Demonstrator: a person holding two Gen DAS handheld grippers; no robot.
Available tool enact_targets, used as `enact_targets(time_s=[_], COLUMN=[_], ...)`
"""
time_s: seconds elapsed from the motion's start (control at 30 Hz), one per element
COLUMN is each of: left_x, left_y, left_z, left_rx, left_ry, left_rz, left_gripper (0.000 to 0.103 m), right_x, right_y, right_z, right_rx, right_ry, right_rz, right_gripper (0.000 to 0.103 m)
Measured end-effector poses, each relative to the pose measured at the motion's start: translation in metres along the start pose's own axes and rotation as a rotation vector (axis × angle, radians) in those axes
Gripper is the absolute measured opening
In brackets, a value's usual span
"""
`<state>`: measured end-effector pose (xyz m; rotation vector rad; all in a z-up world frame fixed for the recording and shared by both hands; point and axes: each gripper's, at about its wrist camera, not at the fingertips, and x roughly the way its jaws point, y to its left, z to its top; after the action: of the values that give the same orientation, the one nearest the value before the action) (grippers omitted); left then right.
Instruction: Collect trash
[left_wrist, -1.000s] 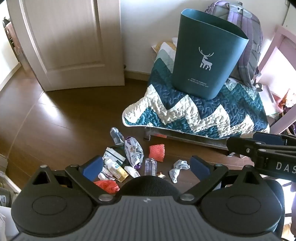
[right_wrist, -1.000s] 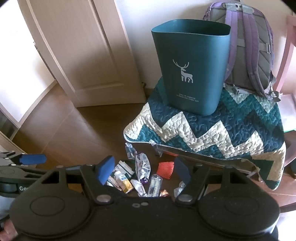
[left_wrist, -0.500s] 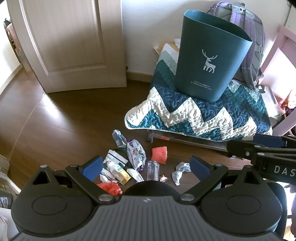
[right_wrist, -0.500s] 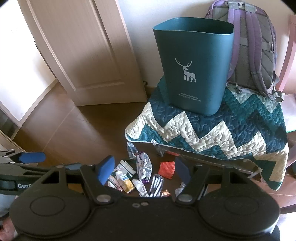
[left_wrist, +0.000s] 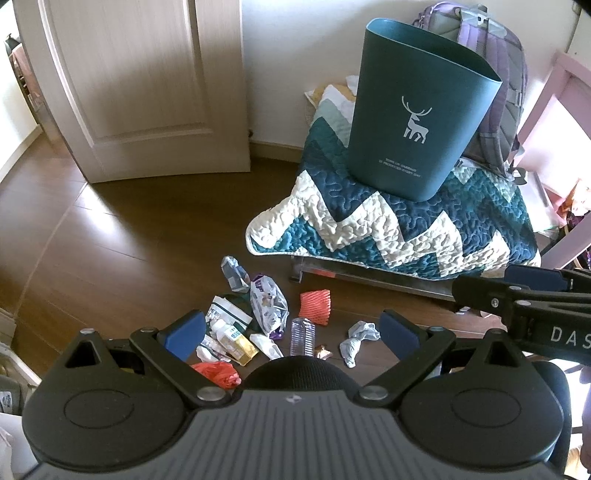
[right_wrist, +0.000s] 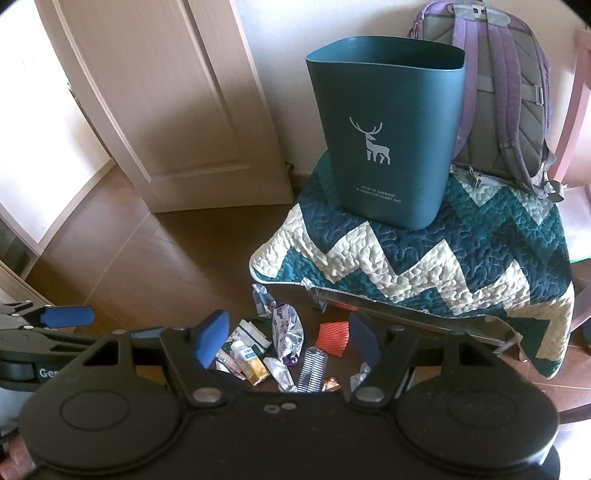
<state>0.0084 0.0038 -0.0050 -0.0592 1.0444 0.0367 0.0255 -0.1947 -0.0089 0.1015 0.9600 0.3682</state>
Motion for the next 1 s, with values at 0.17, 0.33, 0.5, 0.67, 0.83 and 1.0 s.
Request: enact_targets(time_s=[0.17,0.33,0.5,0.67,0.83,1.0], left_x=[-0.001,-0.006,-0.011,-0.015,-0.008,0.013], left_y=[0.000,0.006,0.011,0.017,0.021,0.031], left_z=[0.001,-0.004,-0.009,-0.019,-0.020,-0.015], left_rx=[-0.004,-0.010,-0.007,-0.002,-0.015,-0.032], left_ry=[-0.001,-0.012,-0.025,-0.042,-0.029,-0.046], left_rz=[-0.003,-0.015,-0.029,-0.041,-0.062,-0.040], left_gripper=[0.101,0.101,0.101,0.101,0.101,0.101], right_x=[-0.002,-0.009,-0.015,-0.017,-0.002,0.037], right_y=[0.001,0.006,0.012,0.019,0.015,0.002], right_z=[0.000,-0.002,-0.007,-0.012,-0.009,-0.007], right_rx=[-0.001,-0.007,-0.010,-0.025,-0.035,-0.051], right_ry=[-0.003,-0.016,-0.025,-0.026,-0.008,0.030], right_rz=[-0.003,-0.017,-0.028,-0.040,-0.043,-0.047], right_gripper=[0.071,0.071,0.071,0.071,0.071,0.072])
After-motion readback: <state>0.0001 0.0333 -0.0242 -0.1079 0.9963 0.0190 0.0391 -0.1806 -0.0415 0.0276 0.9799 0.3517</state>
